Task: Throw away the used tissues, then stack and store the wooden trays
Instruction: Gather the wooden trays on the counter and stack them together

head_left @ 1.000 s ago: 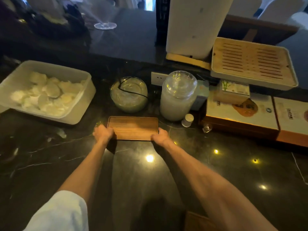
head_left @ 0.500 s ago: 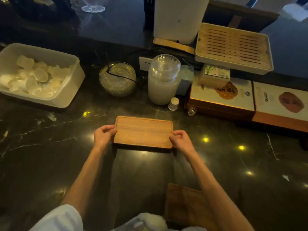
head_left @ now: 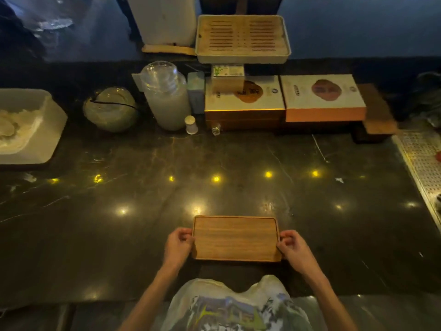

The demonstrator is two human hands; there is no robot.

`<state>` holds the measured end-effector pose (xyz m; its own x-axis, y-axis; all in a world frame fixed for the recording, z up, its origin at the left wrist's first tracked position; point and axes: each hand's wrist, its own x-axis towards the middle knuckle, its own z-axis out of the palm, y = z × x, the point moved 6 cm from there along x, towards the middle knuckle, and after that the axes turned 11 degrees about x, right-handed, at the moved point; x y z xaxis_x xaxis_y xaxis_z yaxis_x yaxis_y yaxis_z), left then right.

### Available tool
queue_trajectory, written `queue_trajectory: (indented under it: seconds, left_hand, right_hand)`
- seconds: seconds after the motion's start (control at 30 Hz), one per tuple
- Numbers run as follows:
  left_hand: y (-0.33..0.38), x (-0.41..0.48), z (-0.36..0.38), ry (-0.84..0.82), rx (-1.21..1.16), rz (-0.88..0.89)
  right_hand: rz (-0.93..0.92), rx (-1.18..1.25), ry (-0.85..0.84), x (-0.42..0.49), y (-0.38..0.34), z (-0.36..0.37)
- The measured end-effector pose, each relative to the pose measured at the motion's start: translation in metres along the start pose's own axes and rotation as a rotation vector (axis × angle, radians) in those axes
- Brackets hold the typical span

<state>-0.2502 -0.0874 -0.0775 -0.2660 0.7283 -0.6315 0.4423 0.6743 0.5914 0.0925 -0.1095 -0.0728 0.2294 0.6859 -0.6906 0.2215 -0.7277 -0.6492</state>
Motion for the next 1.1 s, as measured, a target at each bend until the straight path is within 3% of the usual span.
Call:
queue_trajectory:
  seconds: [0.53, 1.1]
  left_hand:
    - [-0.002, -0.009, 0.021, -0.063, 0.156, 0.081]
    - [0.002, -0.011, 0.022, -0.056, 0.13, 0.053]
  right_hand:
    - [-0.039, -0.116, 0.091, -0.006, 0.01, 0.009]
    - [-0.082, -0.162, 0.136, -0.003, 0.011, 0.009]
